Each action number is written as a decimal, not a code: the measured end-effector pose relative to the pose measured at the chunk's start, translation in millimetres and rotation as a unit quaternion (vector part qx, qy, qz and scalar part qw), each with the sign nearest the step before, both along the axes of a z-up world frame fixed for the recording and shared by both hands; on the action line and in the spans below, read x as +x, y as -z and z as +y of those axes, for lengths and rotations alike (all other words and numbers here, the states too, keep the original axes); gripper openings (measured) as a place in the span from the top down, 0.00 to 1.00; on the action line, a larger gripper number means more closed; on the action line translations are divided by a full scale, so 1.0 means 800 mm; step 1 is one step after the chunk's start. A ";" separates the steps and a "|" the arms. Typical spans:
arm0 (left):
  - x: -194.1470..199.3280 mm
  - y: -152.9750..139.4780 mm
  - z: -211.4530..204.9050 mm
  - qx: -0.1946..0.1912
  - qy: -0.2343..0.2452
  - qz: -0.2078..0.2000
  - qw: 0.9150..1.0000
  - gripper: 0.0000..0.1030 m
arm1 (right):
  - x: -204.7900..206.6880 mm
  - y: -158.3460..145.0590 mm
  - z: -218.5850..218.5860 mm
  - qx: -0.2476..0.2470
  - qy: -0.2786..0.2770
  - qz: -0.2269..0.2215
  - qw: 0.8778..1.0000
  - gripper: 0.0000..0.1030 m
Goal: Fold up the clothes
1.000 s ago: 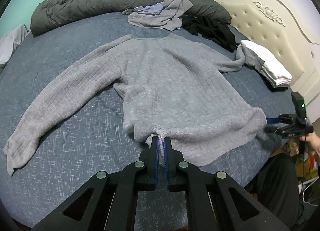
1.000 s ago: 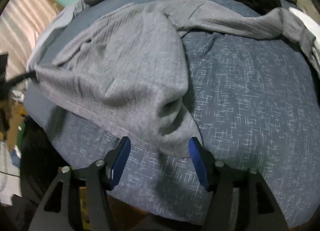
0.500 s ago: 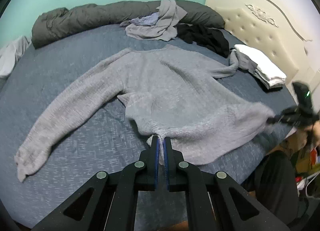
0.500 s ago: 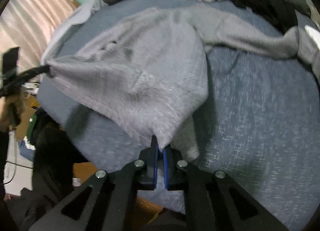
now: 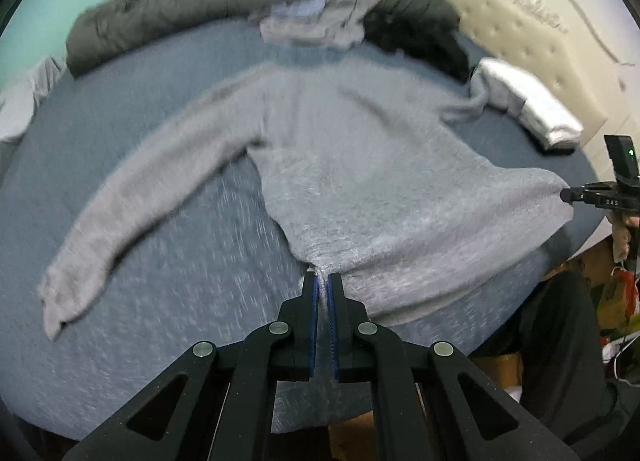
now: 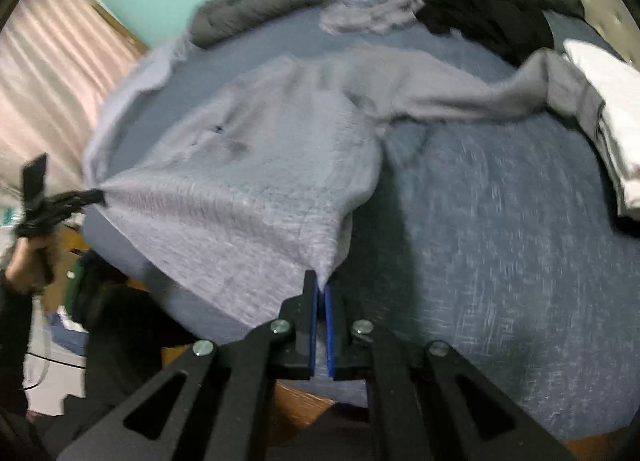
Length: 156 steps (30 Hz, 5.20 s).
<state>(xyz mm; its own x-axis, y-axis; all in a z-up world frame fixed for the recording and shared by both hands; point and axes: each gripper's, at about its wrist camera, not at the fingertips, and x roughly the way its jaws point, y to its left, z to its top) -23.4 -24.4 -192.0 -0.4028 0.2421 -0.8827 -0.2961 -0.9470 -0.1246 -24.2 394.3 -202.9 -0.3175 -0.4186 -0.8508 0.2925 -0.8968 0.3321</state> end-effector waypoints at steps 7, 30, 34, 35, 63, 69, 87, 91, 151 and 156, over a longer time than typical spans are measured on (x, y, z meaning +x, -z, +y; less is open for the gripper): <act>-0.020 0.055 0.011 0.009 -0.005 -0.035 0.999 0.92 | -0.010 0.075 -0.009 0.069 0.000 -0.033 0.997 0.97; -0.009 0.100 -0.006 0.015 -0.001 -0.064 0.998 0.56 | -0.034 0.113 0.002 0.132 0.031 -0.067 0.989 0.97; -0.018 0.119 0.005 0.006 0.002 -0.065 0.998 0.57 | -0.034 0.110 0.005 0.131 0.031 -0.068 0.989 0.97; -0.020 0.124 0.007 0.004 0.004 -0.066 0.998 0.66 | -0.033 0.108 0.004 0.130 0.032 -0.069 0.989 0.97; 0.049 0.099 -0.053 0.029 -0.002 -0.046 0.999 0.94 | -0.011 0.109 0.010 0.092 0.034 -0.086 0.991 0.97; 0.022 0.121 -0.039 0.036 -0.007 -0.076 0.996 0.75 | -0.013 0.100 0.016 0.064 0.045 -0.070 0.994 0.76; 0.022 0.100 -0.029 0.047 0.022 -0.067 0.996 1.00 | -0.005 0.098 0.004 0.052 0.023 -0.066 0.996 0.95; 0.020 0.091 -0.042 0.042 0.019 -0.063 0.997 1.00 | -0.002 0.081 0.012 0.042 0.025 -0.062 0.997 0.95; -0.277 0.026 -0.062 -0.013 -0.003 0.024 1.000 0.58 | -0.256 0.022 -0.025 0.085 0.025 0.066 0.994 0.51; -0.369 0.057 -0.043 -0.034 0.003 0.019 0.999 0.58 | -0.352 0.038 -0.037 0.096 0.021 0.072 0.993 0.51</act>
